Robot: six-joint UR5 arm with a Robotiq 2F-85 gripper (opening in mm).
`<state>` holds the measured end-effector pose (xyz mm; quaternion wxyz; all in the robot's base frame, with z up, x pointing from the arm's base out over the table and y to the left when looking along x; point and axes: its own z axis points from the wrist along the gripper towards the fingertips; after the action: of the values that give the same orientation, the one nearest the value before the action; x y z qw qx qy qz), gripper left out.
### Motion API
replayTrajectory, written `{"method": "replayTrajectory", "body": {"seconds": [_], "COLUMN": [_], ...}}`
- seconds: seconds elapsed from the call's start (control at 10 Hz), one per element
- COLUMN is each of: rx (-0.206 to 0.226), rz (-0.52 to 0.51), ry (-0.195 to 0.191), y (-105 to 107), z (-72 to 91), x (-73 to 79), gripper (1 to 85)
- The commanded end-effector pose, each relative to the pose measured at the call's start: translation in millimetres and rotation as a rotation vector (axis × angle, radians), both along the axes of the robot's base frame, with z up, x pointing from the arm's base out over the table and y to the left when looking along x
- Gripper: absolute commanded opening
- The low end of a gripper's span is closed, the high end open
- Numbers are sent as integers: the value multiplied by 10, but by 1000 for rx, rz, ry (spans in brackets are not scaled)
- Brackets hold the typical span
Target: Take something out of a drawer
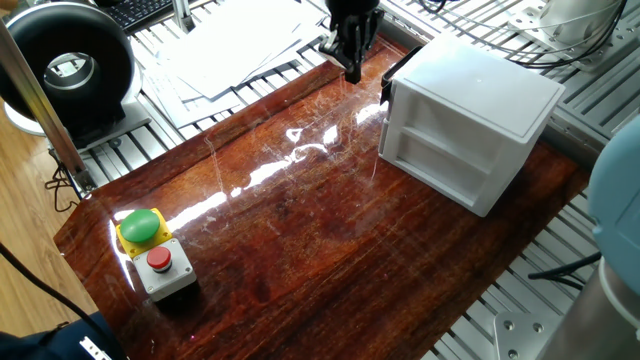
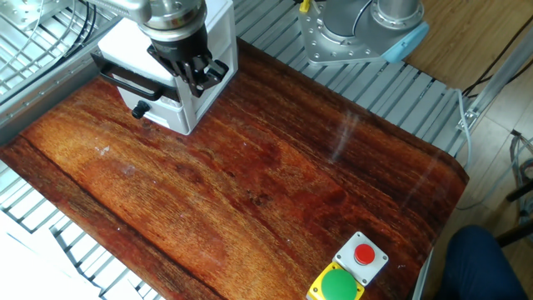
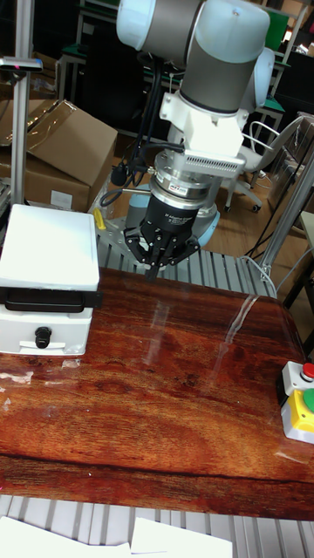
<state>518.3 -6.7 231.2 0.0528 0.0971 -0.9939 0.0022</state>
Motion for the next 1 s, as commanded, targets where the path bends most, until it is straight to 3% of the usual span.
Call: {"method": "replayTrajectory", "body": {"seconds": [0.0,0.1,0.3,0.4,0.5,0.7,0.9], "rx": [20,18,36,16,-4,12,-11], "rz": [-16,-59,-179,-211,-201,-155,-93], "ry": [-19,-31,-8,-9,2,-8,-33], "y": [57,61,141,97,45,73,-54], "z": [12,10,16,15,18,15,27], "x": [49,82,29,26,-6,21,112], "gripper": [10,10,10,10,10,10,10]}}
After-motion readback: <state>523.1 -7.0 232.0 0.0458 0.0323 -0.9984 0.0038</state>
